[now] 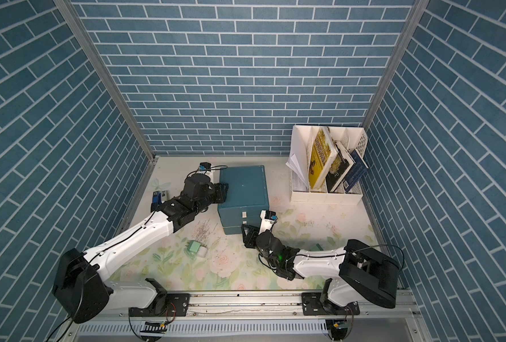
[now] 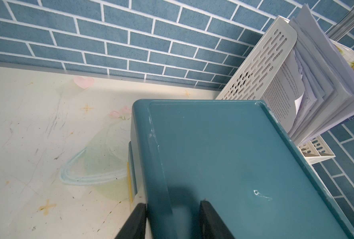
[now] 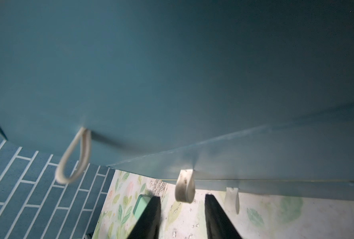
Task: Place the plugs into the drawer by color
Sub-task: Open the drawer in the storage box.
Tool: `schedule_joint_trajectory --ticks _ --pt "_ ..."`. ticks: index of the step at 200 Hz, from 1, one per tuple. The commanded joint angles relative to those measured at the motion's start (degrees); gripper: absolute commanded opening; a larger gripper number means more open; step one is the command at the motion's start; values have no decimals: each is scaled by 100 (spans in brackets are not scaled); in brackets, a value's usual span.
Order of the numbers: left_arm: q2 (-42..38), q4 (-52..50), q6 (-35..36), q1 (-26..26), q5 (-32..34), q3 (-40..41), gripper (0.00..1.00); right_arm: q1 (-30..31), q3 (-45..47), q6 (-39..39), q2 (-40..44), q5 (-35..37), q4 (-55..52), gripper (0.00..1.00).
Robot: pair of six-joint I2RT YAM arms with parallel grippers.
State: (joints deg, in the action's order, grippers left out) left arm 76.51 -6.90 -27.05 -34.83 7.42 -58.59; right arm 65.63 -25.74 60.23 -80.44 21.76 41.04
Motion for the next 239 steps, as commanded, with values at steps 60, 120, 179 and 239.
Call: schedule_joint_trajectory --ticks 60,120,179,239 --pt "187 -583 225 68 -75 149 46 -99 -371 17 -247 -84 10 15" --pt "170 -547 180 120 -82 181 47 342 -341 -286 26 280 -582 0" --pt "310 -505 53 209 -230 56 48 1691 -128 66 566 1320 -1792 0" --pt "396 -399 -175 213 -459 64 46 1901 321 551 1195 1566 -2403 0"
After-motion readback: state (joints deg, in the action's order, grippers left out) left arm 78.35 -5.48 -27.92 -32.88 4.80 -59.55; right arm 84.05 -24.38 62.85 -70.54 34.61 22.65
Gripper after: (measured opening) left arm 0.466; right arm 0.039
